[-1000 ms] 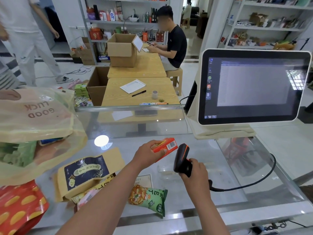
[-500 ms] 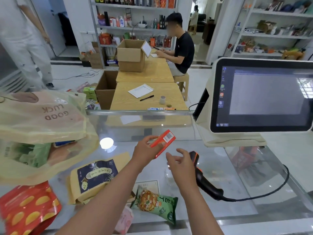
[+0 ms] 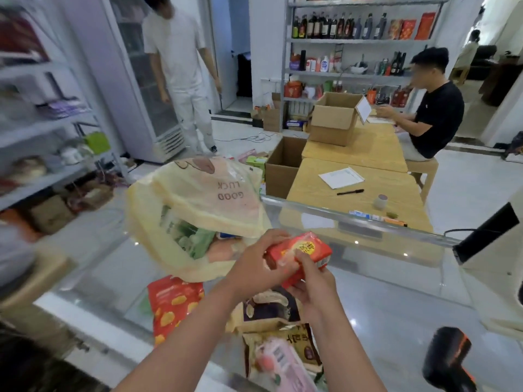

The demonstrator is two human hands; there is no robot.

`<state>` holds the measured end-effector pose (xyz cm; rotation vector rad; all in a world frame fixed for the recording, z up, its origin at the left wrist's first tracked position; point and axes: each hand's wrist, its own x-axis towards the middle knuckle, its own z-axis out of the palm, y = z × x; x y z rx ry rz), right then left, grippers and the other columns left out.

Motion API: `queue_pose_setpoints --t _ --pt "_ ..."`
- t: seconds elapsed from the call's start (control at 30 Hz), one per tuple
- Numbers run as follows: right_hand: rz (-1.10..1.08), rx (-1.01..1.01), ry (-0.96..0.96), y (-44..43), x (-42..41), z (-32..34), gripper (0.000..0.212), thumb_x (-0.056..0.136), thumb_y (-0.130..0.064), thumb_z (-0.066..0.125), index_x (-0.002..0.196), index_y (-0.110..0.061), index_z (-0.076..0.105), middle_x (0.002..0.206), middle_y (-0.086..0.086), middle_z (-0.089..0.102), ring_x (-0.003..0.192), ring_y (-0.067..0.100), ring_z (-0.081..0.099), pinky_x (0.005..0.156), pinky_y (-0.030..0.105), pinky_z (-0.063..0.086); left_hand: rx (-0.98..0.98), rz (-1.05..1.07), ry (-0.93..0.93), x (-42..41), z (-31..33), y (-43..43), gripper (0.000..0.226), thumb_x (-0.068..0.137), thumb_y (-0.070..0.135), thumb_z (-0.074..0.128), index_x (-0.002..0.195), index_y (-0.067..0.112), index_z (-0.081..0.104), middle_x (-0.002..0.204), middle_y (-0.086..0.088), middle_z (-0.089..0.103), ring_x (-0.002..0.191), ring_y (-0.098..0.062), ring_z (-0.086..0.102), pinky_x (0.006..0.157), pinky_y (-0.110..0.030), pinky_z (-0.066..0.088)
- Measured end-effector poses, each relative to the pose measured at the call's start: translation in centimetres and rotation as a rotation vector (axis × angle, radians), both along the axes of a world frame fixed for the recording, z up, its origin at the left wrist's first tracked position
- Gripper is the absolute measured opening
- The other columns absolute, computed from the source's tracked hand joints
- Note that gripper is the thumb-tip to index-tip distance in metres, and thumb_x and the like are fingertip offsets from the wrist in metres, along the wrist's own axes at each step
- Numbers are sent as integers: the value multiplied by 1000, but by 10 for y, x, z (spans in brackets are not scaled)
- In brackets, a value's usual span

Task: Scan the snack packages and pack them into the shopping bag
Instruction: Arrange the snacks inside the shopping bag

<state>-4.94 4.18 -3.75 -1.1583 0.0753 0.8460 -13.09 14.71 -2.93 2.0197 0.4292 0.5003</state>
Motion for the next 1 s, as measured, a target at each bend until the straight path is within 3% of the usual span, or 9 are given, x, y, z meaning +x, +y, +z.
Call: queue_pose_setpoints --t 0.1,0.17,0.27,0.37,0.5,0.6,0.7,0.83,1.0 --pt "137 23 -17 16 -9 2 38 87 -21 66 121 -9 54 102 13 71 92 29 69 65 35 57 -262 300 -144 -30 2 32 23 82 35 71 100 28 59 92 3 70 82 -15 66 70 -24 52" --pt "230 17 -55 26 -16 4 36 86 -22 66 119 -11 55 102 12 71 92 28 69 61 32 57 -263 649 -187 -51 3 54 25 86 35 68 90 17 52 76 0 61 69 -19 58 63 -31 47" --pt "394 3 -130 41 -27 5 39 85 -23 68 121 -14 56 104 12 72 93 28 69 60 32 56 -347 885 -97 -75 12 85 47 82 49 68 107 16 47 92 1 55 82 -18 56 76 -39 49" --pt "573 -26 -182 55 -40 7 35 85 -24 68 118 -14 59 101 9 74 91 27 70 68 36 57 -404 830 33 -72 27 107 69 80 58 65 131 17 43 109 4 54 99 -19 58 92 -42 49" --pt "721 -114 -206 74 -60 5 38 84 -28 70 117 -15 57 100 9 74 89 25 72 74 38 58 -514 667 132 -51 50 133 41 93 48 55 116 14 54 90 4 62 90 -23 61 89 -40 52" --pt "711 -170 -199 91 -71 6 38 84 -28 68 117 -15 53 97 10 73 81 22 71 60 31 55 -638 465 91 -39 69 155 34 99 31 48 117 5 58 92 -10 70 89 -26 68 92 -43 54" --pt "652 -136 -187 112 -76 9 33 87 -25 66 117 -17 55 96 9 73 77 20 70 59 30 53 -549 281 132 -30 94 169 35 99 39 46 115 11 59 108 -10 70 101 -23 67 97 -42 51" --pt "468 -48 -134 143 -76 15 33 91 -25 61 122 -16 55 107 11 71 94 25 69 69 34 56 -271 155 383 -26 119 174 64 95 62 32 142 21 45 140 -1 52 128 -21 48 113 -39 28" --pt "231 -47 -156 178 -66 15 33 95 -34 55 122 -16 58 105 12 72 96 30 69 87 51 54 -147 98 481 -28 131 175 72 94 66 21 142 17 45 146 -7 45 133 -26 40 112 -43 27"
